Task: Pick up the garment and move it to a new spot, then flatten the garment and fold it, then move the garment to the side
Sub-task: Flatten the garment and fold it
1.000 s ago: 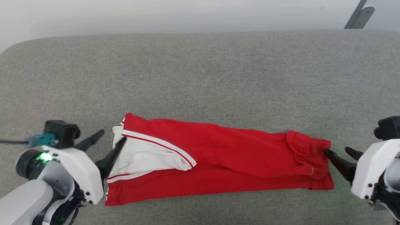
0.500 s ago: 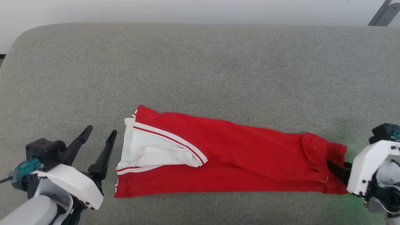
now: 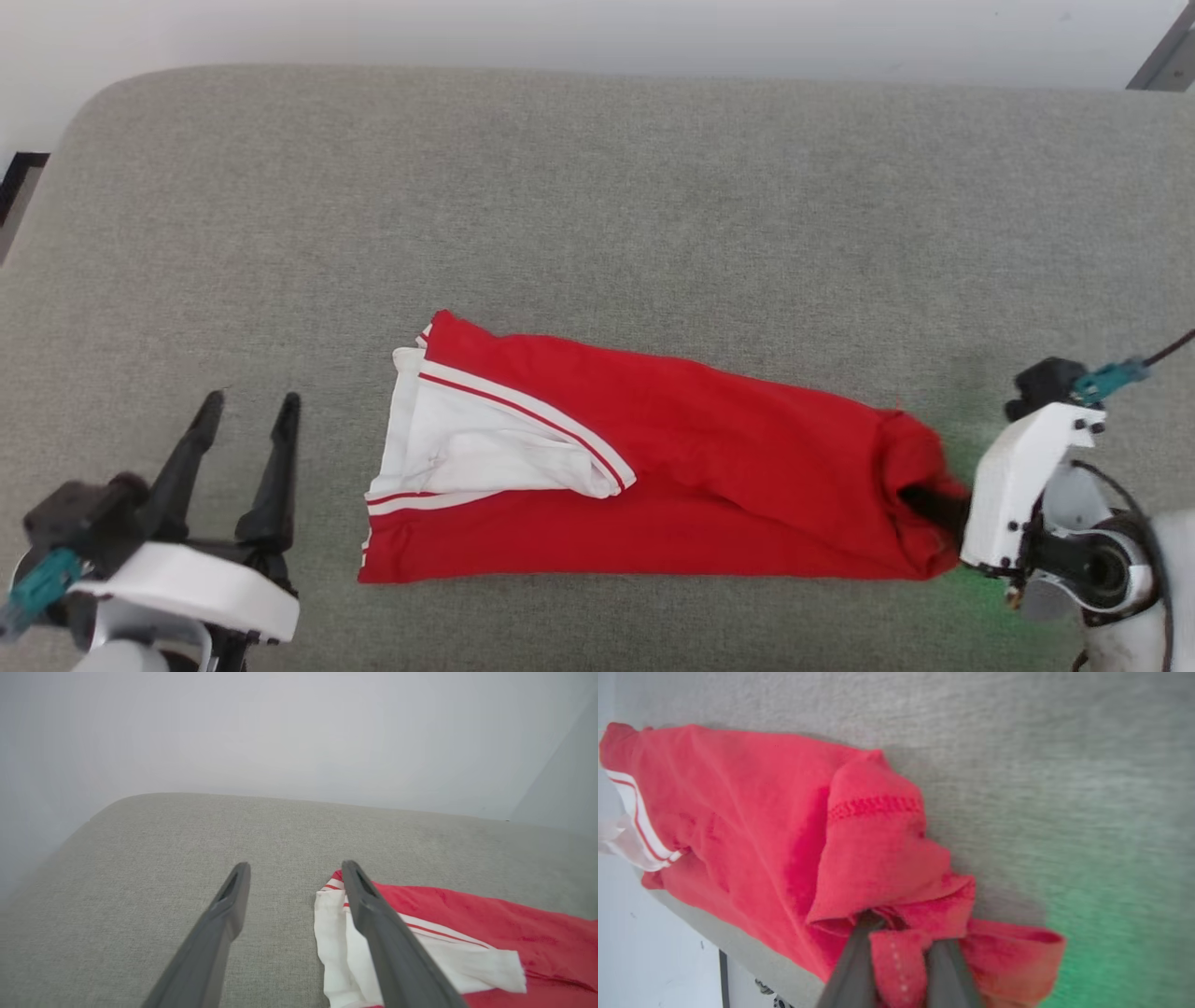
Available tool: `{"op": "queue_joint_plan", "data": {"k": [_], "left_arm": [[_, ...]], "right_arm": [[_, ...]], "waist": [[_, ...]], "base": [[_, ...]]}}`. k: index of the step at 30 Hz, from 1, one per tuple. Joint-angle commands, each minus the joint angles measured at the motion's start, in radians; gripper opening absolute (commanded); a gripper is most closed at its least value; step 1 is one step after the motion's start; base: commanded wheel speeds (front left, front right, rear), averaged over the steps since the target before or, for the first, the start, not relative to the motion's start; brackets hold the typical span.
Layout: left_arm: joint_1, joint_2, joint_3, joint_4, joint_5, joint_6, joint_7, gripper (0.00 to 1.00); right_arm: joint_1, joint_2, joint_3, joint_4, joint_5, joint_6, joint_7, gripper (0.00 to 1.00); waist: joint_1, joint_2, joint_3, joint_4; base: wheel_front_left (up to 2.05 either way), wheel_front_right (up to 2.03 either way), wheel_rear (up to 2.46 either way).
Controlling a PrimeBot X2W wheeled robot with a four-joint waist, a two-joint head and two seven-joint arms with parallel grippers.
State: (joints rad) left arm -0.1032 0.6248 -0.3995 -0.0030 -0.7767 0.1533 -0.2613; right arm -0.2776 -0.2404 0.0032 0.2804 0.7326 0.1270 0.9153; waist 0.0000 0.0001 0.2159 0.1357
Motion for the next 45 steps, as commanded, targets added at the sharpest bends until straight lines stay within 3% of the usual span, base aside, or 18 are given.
{"op": "queue_joint_plan", "data": {"k": [1,9,16,22,23,27,32,39,45], "left_arm": [[0.033,-0.025,0.041,0.000,0.035,-0.013,-0.005,1.00],[0.146,-0.169,0.225,0.020,0.151,-0.118,-0.005,1.00],[0.197,-0.287,0.356,0.019,0.225,-0.188,-0.005,1.00],[0.214,-0.359,0.419,0.030,0.283,-0.235,-0.005,1.00],[0.222,-0.392,0.453,0.040,0.310,-0.256,-0.005,1.00],[0.228,-0.417,0.477,0.050,0.334,-0.268,-0.005,1.00],[0.235,-0.444,0.494,0.052,0.350,-0.277,-0.005,1.00],[0.237,-0.455,0.493,0.048,0.363,-0.283,-0.005,1.00],[0.206,-0.450,0.458,0.047,0.357,-0.284,-0.005,1.00]], "right_arm": [[0.008,0.009,0.023,0.006,0.015,0.006,0.010,0.00],[-0.008,-0.049,-0.004,-0.034,0.064,0.006,-0.017,0.00],[-0.003,-0.107,-0.096,-0.029,0.066,0.006,-0.019,0.00],[-0.024,-0.181,-0.185,0.008,0.014,0.006,-0.024,0.00],[-0.041,-0.226,-0.224,0.047,-0.026,0.006,-0.044,0.00],[-0.059,-0.210,-0.238,0.042,-0.018,0.006,-0.032,0.00],[-0.033,-0.171,-0.208,-0.065,0.020,0.006,0.016,0.00],[0.019,-0.098,-0.083,-0.258,0.012,0.006,0.073,0.00],[0.000,-0.024,0.049,-0.281,-0.006,0.006,0.050,0.00]], "waist": [[0.0000,-0.0001,-0.006,0.000],[0.0000,-0.0001,-0.039,-0.013],[0.0000,-0.0001,-0.062,-0.031],[0.0000,-0.0001,-0.072,-0.047],[0.0000,-0.0001,-0.080,-0.056],[0.0000,-0.0001,-0.093,-0.064],[0.0000,-0.0001,-0.106,-0.069],[0.0000,-0.0001,-0.116,-0.050],[0.0000,-0.0001,-0.114,0.000]], "base": [[0.00,0.00,0.00],[0.00,0.00,0.00],[0.00,0.00,0.00],[0.00,0.00,0.00],[0.00,0.00,0.00],[0.00,0.00,0.00],[0.00,0.00,0.00],[0.00,0.00,0.00],[0.00,0.00,0.00]]}}
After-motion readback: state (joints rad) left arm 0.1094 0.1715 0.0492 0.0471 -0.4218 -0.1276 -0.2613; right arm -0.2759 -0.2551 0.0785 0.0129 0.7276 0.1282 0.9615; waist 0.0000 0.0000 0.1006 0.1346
